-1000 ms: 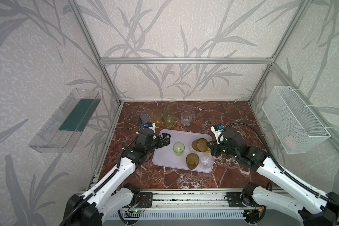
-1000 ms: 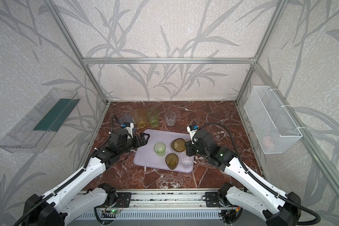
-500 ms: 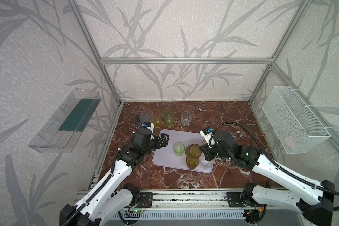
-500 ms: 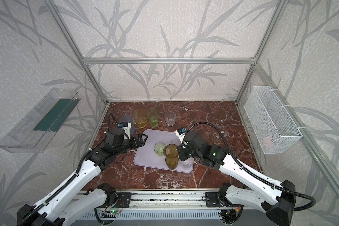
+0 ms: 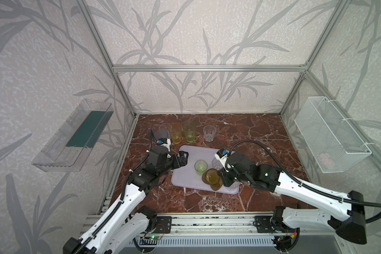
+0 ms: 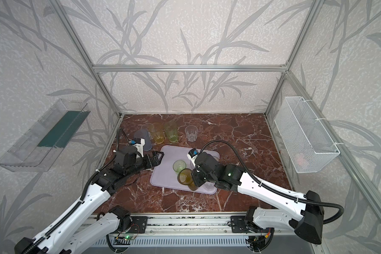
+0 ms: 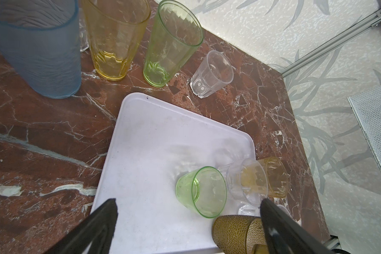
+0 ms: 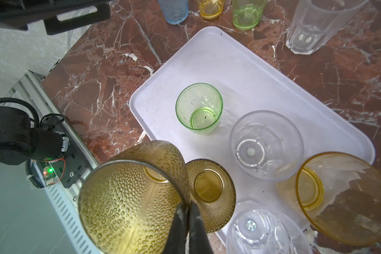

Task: Place the glasses into the tray
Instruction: Place the glass on the tray.

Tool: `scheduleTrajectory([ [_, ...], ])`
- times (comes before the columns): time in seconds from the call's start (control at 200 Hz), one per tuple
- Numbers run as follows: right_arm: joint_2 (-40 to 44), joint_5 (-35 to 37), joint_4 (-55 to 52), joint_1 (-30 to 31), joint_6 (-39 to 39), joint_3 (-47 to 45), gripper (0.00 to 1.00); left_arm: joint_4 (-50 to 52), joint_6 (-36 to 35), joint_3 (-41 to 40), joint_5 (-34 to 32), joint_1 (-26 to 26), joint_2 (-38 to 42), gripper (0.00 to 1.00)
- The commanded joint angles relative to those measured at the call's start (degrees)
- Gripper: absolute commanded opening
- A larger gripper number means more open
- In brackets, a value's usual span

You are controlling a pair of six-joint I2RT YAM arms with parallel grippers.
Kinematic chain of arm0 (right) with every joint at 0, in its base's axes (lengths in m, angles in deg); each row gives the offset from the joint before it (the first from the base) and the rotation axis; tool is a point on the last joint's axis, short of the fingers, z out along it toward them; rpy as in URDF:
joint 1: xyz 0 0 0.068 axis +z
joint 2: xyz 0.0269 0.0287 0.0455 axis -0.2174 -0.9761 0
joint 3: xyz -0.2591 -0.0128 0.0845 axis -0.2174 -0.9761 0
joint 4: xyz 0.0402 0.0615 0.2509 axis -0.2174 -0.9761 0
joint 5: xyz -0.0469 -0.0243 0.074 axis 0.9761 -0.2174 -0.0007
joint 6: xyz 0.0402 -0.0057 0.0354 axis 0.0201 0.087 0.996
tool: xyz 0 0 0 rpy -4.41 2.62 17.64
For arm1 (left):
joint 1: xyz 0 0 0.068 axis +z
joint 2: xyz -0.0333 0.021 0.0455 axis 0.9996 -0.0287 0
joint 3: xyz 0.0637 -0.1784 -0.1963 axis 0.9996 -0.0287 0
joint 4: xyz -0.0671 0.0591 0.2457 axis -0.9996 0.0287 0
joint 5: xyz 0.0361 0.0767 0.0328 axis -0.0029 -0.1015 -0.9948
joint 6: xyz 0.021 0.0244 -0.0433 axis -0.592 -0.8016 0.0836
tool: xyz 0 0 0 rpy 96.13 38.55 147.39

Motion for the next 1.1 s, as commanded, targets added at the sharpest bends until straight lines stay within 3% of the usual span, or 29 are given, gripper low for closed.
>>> scheduleTrajectory([
  [0.0, -1.4, 2.4, 0.0, 2.1, 0.1, 2.7, 0.00, 1.5, -0.4, -0.9, -2.0, 0.0, 1.0, 0.99],
  [0.435, -9.5, 8.9, -1.4, 5.7, -0.4, 6.8, 0.00, 0.1, 0.4, -3.3, -2.1, 0.2, 1.7, 0.99],
  [1.095, -22.7, 11.2, 0.8, 5.8, -0.4, 11.7, 0.00, 0.1, 0.2, -4.7, -3.2, 0.5, 3.0, 0.99],
])
